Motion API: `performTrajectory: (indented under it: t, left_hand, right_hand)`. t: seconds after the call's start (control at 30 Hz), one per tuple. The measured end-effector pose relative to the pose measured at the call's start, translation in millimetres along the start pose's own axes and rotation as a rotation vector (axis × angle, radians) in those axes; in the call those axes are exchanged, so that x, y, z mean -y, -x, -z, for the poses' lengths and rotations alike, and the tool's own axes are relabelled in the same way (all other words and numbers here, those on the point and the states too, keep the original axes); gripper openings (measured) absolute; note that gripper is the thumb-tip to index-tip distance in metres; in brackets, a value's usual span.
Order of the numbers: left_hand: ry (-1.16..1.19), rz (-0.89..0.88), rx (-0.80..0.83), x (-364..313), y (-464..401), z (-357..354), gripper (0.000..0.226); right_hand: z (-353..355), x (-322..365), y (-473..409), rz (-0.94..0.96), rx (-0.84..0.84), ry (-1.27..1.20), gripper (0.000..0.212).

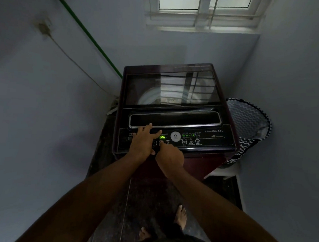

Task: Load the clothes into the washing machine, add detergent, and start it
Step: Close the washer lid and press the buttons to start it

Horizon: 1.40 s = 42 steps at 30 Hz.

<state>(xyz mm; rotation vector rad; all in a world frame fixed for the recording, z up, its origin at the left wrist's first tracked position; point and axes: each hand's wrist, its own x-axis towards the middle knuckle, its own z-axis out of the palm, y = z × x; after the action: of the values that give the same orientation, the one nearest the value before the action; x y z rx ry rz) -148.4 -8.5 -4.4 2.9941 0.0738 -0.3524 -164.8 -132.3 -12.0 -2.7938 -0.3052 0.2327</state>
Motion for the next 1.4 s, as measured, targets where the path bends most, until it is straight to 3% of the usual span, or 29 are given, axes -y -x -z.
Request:
performTrajectory:
  t: [0.13, 0.23, 0.43, 0.53, 0.67, 0.8, 0.9, 1.0, 1.27, 1.4]
  left_hand:
    - [0.004, 0.004, -0.017, 1, -1, -2, 0.102]
    - [-0.004, 0.003, -0.006, 2, -1, -3, 0.102]
    - [-0.036, -0.016, -0.024, -1, 2, -4, 0.101]
    - [-0.06, -0.06, -0.025, -3, 3, -2, 0.102]
    - [-0.086, -0.113, -0.045, -2, 3, 0, 0.102]
    - [-0.149, -0.261, -0.043, -4, 1, 2, 0.098]
    - [-0.156, -0.315, -0.036, -7, -3, 0, 0.101]
    - [-0.152, -0.324, -0.047, -6, -6, 0, 0.1]
    - [-0.221, -0.346, -0.041, -9, -8, 0, 0.096]
    - [-0.2, -0.317, -0.027, -13, -8, 0, 0.096]
  right_hand:
    - [-7, -4, 10, 0.023, 0.045, 0.004, 0.05]
    - [6, -1, -1, 0.021, 0.045, -0.017, 0.025]
    - [7, 0, 1, 0.04, 0.063, -0.023, 0.025]
    - [-6, -6, 21, 0.057, 0.086, 0.031, 0.064]
    - [-10, -15, 32, 0.074, 0.094, 0.078, 0.076]
    - [-2, -12, 21, 0.042, 0.131, -0.037, 0.068]
    - [21, -13, 4, 0.065, 0.193, -0.079, 0.032]
    - [44, -20, -7, 0.055, 0.239, -0.059, 0.024]
    - [38, -31, -4, 0.066, 0.273, -0.007, 0.051]
    - [32, -26, -5, 0.065, 0.197, -0.011, 0.037]
